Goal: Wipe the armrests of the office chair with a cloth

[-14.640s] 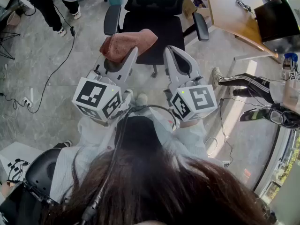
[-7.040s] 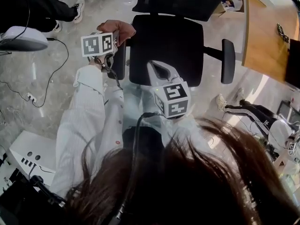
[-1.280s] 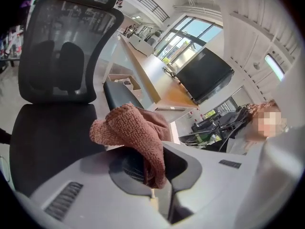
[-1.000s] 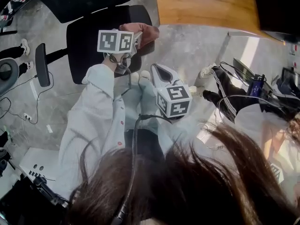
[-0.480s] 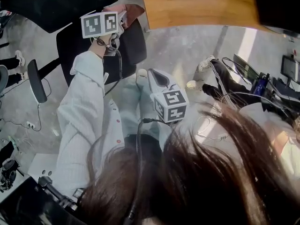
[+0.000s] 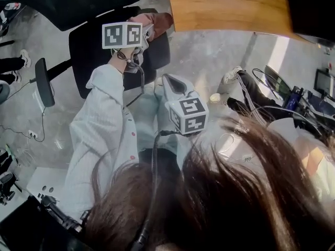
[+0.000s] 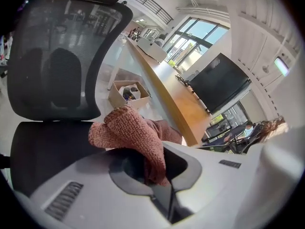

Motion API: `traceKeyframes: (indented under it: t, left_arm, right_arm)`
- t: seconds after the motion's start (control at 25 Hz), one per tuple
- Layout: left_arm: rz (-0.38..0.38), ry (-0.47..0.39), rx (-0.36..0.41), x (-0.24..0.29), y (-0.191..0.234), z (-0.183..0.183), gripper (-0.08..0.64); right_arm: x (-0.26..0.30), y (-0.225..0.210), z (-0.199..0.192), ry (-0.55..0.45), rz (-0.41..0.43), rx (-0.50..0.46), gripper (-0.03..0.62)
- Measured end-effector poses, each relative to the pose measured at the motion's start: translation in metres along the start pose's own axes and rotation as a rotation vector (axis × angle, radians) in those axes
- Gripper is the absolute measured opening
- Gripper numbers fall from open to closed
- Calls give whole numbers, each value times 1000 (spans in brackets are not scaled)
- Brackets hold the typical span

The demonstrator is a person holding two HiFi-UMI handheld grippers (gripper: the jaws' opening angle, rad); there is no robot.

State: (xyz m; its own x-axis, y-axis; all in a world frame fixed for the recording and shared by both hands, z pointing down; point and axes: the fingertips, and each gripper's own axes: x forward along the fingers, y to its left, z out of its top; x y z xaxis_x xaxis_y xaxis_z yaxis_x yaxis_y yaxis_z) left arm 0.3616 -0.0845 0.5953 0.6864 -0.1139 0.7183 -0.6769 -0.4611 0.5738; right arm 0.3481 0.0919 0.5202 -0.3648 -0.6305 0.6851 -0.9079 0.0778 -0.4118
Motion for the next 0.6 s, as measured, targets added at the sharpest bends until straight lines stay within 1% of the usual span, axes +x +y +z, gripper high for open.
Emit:
traceKeyframes:
  t: [0.2, 0.4, 0.6]
  left_arm:
    - [-52, 33, 8, -19, -14, -40, 41]
    - [-70, 33, 26, -40, -36, -81, 41]
    - [-83, 31, 8, -55, -50, -109, 41]
  right_arm:
    - [-2, 16, -3, -10, 0, -16, 2]
    - [-26, 33, -17, -24, -1, -20, 2]
    - [-44, 42, -26, -40, -6, -25, 2]
